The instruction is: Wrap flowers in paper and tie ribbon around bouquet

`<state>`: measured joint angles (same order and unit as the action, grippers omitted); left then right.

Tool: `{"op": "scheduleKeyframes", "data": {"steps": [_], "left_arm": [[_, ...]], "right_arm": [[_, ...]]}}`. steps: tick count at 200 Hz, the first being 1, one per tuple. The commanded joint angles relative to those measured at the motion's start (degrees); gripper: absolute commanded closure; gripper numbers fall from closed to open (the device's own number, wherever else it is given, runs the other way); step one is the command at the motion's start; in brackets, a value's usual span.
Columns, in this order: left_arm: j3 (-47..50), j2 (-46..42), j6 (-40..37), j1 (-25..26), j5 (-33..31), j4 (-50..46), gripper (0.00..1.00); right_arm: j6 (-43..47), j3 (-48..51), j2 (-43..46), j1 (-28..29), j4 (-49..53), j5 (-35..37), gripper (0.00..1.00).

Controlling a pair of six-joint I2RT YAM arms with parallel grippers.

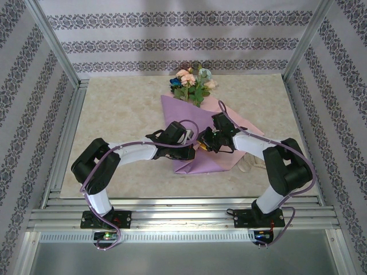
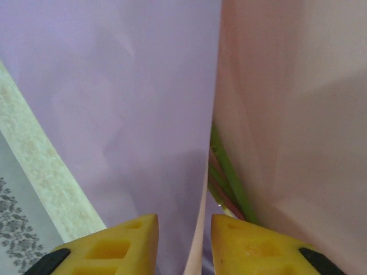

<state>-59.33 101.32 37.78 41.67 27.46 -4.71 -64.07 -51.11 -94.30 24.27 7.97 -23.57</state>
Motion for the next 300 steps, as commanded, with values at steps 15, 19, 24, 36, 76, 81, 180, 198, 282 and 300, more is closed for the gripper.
{"op": "scheduleKeyframes", "data": {"steps": [15, 19, 24, 36, 76, 81, 180, 198, 282, 300], "left_arm": [[-0.2, 0.4, -1.5, 1.0, 1.3, -0.8, 1.0], [-0.3, 0.4, -1.5, 1.0, 1.3, -0.9, 1.0], [-0.3, 0.5, -1.5, 1.0, 1.3, -1.1, 1.0], [-0.7, 0.0, -1.2, 1.0, 0.4, -2.2, 0.91], [0.2, -8.3, 2.9, -1.1, -4.5, -7.2, 0.5], [0.8, -9.9, 3.6, -1.9, -5.1, -7.7, 0.48], [7.2, -9.4, 13.0, -13.6, 1.4, -4.8, 0.59], [7.4, -7.8, 13.7, -13.6, 2.1, -3.8, 0.57], [9.4, -3.5, 14.8, -13.5, 4.1, 0.5, 0.56], [8.9, -2.4, 14.8, -13.5, 4.6, 1.1, 0.56]], "right_arm": [[2.7, 0.0, 1.1, 0.8, 3.8, 2.0, 1.0], [3.1, 0.0, 1.4, 0.8, 4.5, 2.4, 1.0], [3.8, 0.1, 1.5, 0.8, 5.1, 2.7, 1.0], [5.1, 0.4, 1.6, 0.7, 5.8, 3.1, 1.0], [9.4, 1.0, 1.4, 0.4, 6.9, 3.5, 1.0], [9.8, 1.2, 1.4, 0.3, 6.8, 3.5, 1.0], [17.9, 1.2, 0.0, -1.3, 8.2, 2.9, 1.0], [18.3, 1.2, -0.9, -1.3, 7.8, 2.2, 1.0], [19.6, 1.9, -2.2, -1.3, 7.9, 2.4, 1.0], [19.7, 1.8, -2.7, -1.3, 7.8, 2.4, 1.0]]}}
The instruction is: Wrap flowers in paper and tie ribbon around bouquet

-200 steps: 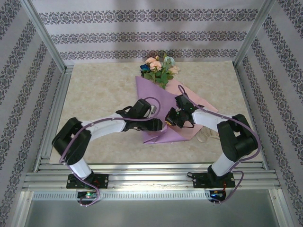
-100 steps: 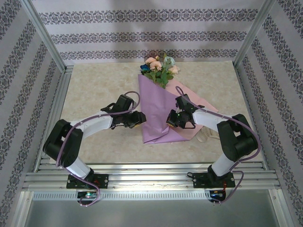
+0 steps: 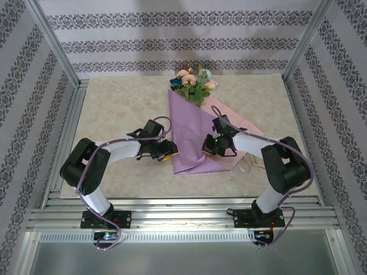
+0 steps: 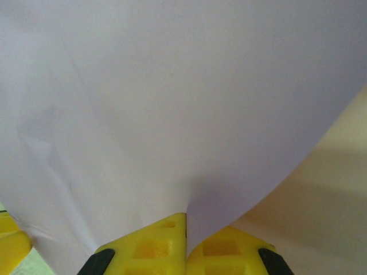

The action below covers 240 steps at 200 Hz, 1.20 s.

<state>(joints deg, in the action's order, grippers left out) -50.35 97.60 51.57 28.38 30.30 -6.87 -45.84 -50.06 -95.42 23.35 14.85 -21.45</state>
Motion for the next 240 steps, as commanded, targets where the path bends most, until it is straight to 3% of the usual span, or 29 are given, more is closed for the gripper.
{"op": "scheduleKeyframes", "data": {"steps": [1, 51, 122, 160, 190, 202, 240], "left_arm": [[0.0, 1.3, 1.1, -0.3, 1.8, 3.3, 0.56], [0.7, 1.8, 0.9, -0.3, 2.3, 3.1, 0.62], [1.8, 3.2, 0.0, -0.2, 2.3, 2.9, 0.61], [2.4, 4.3, 0.9, -0.2, 2.0, 4.2, 0.86], [3.4, 4.4, 3.9, -0.2, 2.4, 7.3, 1.0], [3.4, 4.3, 5.0, -0.2, 2.4, 7.8, 1.0], [3.9, 3.5, 7.7, -0.3, 2.9, 9.3, 1.0]], "right_arm": [[1.5, 0.8, -1.6, -0.4, 0.9, 0.3, 1.0], [1.7, 0.7, -2.5, -0.5, 1.1, 0.5, 1.0], [2.1, 1.1, -3.5, -0.7, 0.9, 0.5, 1.0], [2.3, 1.2, -3.5, -0.7, 0.9, 0.4, 1.0], [2.3, 1.1, -3.0, -0.7, 1.5, 0.1, 1.0], [2.3, 0.9, -2.3, -0.7, 2.3, 0.4, 1.0], [0.4, 0.0, 5.7, -0.7, 9.1, 5.3, 0.73]]}}
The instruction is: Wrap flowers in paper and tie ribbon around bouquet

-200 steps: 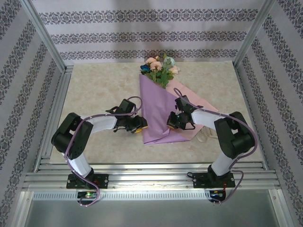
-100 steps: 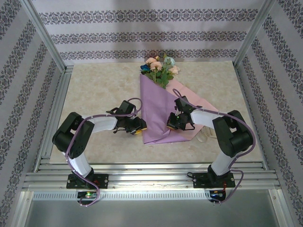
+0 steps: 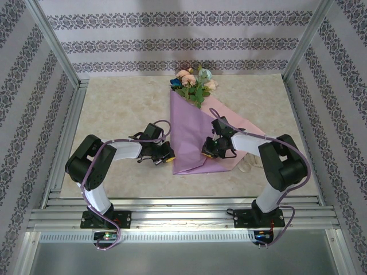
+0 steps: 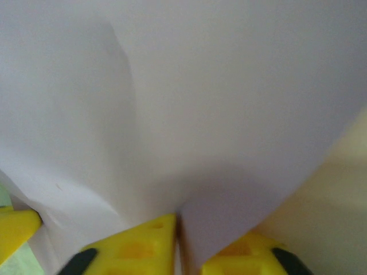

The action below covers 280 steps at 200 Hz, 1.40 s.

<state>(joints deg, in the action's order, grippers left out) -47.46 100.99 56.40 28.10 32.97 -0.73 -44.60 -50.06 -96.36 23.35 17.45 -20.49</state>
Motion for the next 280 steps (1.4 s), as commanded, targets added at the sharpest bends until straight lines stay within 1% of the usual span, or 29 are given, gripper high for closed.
{"op": "scheduleKeyframes", "data": {"steps": [1, 24, 37, 48, 74, 91, 112, 125, 137, 165, 176, 213, 242, 263, 280], "left_arm": [[1.0, 0.1, 3.0, 0.1, 0.2, 3.2, 1.0], [1.9, -0.2, 4.4, 0.0, 0.7, 4.5, 1.0], [2.3, -0.2, 5.5, 0.1, 0.9, 5.6, 1.0], [2.8, -0.3, 6.4, 0.1, 1.1, 7.0, 1.0], [2.8, -1.0, 8.1, 0.0, 1.4, 8.2, 1.0], [2.7, -1.5, 9.8, 0.0, 1.9, 8.9, 1.0], [2.8, -1.8, 12.9, 0.0, 2.7, 9.9, 1.0], [3.0, -2.0, 14.3, 0.1, 3.2, 10.3, 1.0], [3.0, -2.3, 15.1, 0.1, 3.3, 9.9, 1.0], [2.3, -2.3, 15.4, 0.0, 4.5, 9.2, 1.0], [2.1, -2.3, 15.2, 0.0, 4.8, 8.6, 1.0], [1.8, -2.4, 14.1, 0.0, 5.9, 7.5, 1.0], [2.0, -2.6, 14.1, -0.6, 7.0, 7.4, 1.0], [1.8, -2.6, 13.9, -1.2, 7.5, 7.1, 1.0], [1.6, -2.6, 14.1, -1.5, 8.1, 7.3, 1.0]], "right_arm": [[-0.9, 0.0, 7.0, -0.7, 6.6, 4.5, 0.72], [-6.8, 0.6, 14.7, 0.7, 10.6, 6.4, 0.62], [-11.6, 1.8, 18.2, 3.4, 11.9, 7.1, 0.58], [-17.3, 4.0, 20.5, 6.3, 11.0, 6.7, 0.55], [-33.4, 11.1, 22.7, 13.1, -0.4, 3.1, 0.52], [-40.4, 12.3, 22.2, 17.2, -6.2, 3.6, 0.49], [-49.7, 14.0, 20.5, 20.9, -13.9, 4.5, 0.47], [-57.2, 16.8, 19.6, 23.6, -20.7, 7.2, 0.46], [-62.8, 18.9, 18.9, 26.1, -24.8, 11.2, 0.46], [-71.6, 22.7, 16.1, 30.4, -34.6, 19.6, 0.44], [-74.6, 23.5, 15.2, 32.0, -36.8, 22.7, 0.43], [-80.1, 24.5, 10.8, 36.2, -46.2, 32.6, 0.43], [-85.4, 25.0, 8.0, 39.9, -50.2, 39.6, 0.44], [-88.8, 25.5, 6.5, 42.8, -51.3, 44.9, 0.45], [-90.3, 25.9, 5.7, 44.1, -52.1, 48.1, 0.45]]}}
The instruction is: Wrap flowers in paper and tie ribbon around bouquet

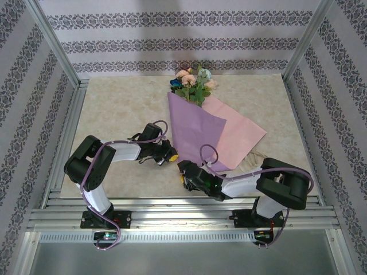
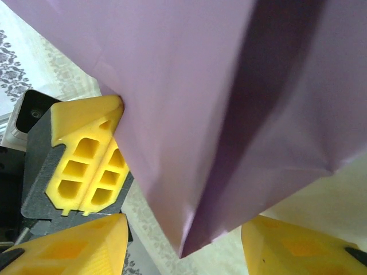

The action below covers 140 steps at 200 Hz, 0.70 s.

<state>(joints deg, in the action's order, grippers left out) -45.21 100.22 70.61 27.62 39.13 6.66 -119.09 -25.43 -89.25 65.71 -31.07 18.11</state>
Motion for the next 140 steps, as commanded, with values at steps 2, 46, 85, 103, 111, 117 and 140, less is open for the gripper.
{"op": "scheduleKeyframes", "data": {"steps": [2, 46, 85, 103, 111, 117, 140], "left_arm": [[-0.6, -1.9, -0.1, -1.0, 2.0, -0.1, 1.0], [-0.4, -2.2, -0.8, -1.7, 3.2, -0.5, 1.0], [-0.4, -2.1, -1.3, -2.1, 3.8, -0.8, 1.0], [-0.5, -2.1, -1.4, -2.4, 3.9, -0.9, 1.0], [-0.6, -2.1, -1.4, -2.5, 3.9, -1.0, 1.0], [-0.6, -2.0, -1.5, -2.6, 4.0, -1.0, 1.0], [-0.5, -2.1, -2.1, -3.1, 3.8, -1.7, 1.0]], "right_arm": [[-16.1, 1.3, -1.5, 1.8, -3.7, 9.8, 0.45], [-17.9, 1.3, -5.2, 2.4, -7.3, 15.8, 0.54], [-19.5, 1.4, -10.7, 2.5, -16.2, 18.8, 0.71], [-19.6, 0.7, -11.1, 3.3, -17.0, 19.2, 0.73], [-19.6, 0.2, -10.9, 3.5, -16.3, 19.1, 0.74], [-19.6, 0.0, -10.9, 3.7, -15.9, 19.2, 0.77], [-20.0, 0.3, -10.7, 4.1, -15.1, 19.7, 0.95]]}}
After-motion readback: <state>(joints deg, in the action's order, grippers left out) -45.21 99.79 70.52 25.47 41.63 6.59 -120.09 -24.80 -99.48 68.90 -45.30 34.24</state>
